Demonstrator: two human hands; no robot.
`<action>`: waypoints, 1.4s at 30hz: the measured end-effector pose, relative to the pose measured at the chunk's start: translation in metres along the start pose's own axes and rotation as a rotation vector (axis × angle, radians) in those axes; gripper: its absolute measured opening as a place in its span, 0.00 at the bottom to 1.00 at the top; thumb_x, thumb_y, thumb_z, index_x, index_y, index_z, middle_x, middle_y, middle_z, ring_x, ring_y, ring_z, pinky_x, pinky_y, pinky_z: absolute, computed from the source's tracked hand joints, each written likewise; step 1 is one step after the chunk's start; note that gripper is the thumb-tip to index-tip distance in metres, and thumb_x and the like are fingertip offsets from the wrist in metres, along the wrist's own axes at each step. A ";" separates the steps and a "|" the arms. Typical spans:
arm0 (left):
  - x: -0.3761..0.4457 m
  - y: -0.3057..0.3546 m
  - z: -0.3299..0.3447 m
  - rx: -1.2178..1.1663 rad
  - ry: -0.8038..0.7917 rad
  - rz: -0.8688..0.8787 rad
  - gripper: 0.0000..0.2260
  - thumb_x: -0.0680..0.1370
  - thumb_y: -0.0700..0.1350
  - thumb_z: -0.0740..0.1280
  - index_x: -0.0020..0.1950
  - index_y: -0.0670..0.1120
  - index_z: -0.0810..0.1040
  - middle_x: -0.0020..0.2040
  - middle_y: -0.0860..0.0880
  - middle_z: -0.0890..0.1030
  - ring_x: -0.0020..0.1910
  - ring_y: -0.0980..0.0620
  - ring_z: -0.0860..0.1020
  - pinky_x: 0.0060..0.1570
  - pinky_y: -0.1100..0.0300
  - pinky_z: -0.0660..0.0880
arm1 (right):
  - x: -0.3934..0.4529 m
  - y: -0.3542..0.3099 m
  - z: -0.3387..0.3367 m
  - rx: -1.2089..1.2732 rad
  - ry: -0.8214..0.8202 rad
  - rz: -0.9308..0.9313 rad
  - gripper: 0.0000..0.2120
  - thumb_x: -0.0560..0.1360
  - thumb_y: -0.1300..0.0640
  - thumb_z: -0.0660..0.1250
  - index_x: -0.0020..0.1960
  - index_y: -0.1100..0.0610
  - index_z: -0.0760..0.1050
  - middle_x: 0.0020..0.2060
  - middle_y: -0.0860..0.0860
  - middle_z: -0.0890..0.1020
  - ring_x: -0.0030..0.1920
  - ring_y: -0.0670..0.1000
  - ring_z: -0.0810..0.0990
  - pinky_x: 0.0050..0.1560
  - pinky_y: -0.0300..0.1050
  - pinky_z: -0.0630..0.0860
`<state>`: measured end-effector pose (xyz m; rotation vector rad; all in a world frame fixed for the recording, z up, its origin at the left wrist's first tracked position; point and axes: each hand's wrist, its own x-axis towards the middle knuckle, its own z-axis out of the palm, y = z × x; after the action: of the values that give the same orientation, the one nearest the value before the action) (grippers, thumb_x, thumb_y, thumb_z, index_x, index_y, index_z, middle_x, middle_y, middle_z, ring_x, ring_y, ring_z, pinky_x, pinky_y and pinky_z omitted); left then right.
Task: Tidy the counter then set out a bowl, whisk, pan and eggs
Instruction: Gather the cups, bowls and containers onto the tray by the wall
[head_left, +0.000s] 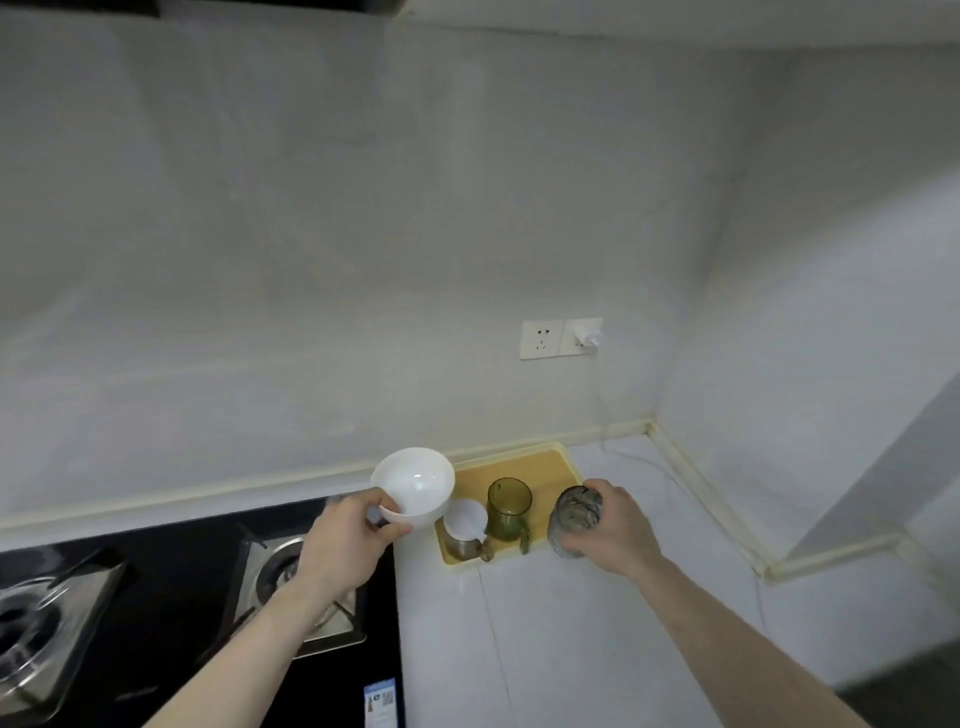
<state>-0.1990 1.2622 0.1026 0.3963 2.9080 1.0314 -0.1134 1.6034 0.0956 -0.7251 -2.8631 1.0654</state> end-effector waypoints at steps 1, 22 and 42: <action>0.002 0.001 0.005 -0.003 0.008 -0.017 0.09 0.71 0.58 0.76 0.39 0.58 0.77 0.34 0.57 0.81 0.39 0.52 0.79 0.36 0.58 0.74 | 0.014 0.005 0.003 -0.013 -0.011 0.006 0.42 0.60 0.43 0.79 0.71 0.48 0.69 0.58 0.48 0.73 0.54 0.50 0.77 0.51 0.43 0.75; 0.110 -0.022 0.061 0.179 -0.124 -0.150 0.09 0.74 0.63 0.71 0.45 0.58 0.80 0.40 0.56 0.82 0.40 0.57 0.79 0.40 0.59 0.79 | 0.140 0.026 0.075 -0.111 -0.078 0.118 0.45 0.62 0.45 0.79 0.74 0.48 0.65 0.65 0.50 0.74 0.64 0.54 0.77 0.58 0.47 0.79; 0.180 -0.034 0.153 0.227 -0.324 -0.320 0.15 0.73 0.60 0.75 0.54 0.55 0.80 0.51 0.54 0.80 0.47 0.53 0.79 0.44 0.60 0.79 | 0.136 0.052 0.077 -0.038 -0.161 0.110 0.32 0.74 0.46 0.74 0.75 0.51 0.70 0.69 0.49 0.75 0.67 0.55 0.76 0.67 0.47 0.74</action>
<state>-0.3635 1.3754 -0.0281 0.0847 2.6781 0.5389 -0.2251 1.6472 -0.0171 -0.8463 -3.0172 1.1358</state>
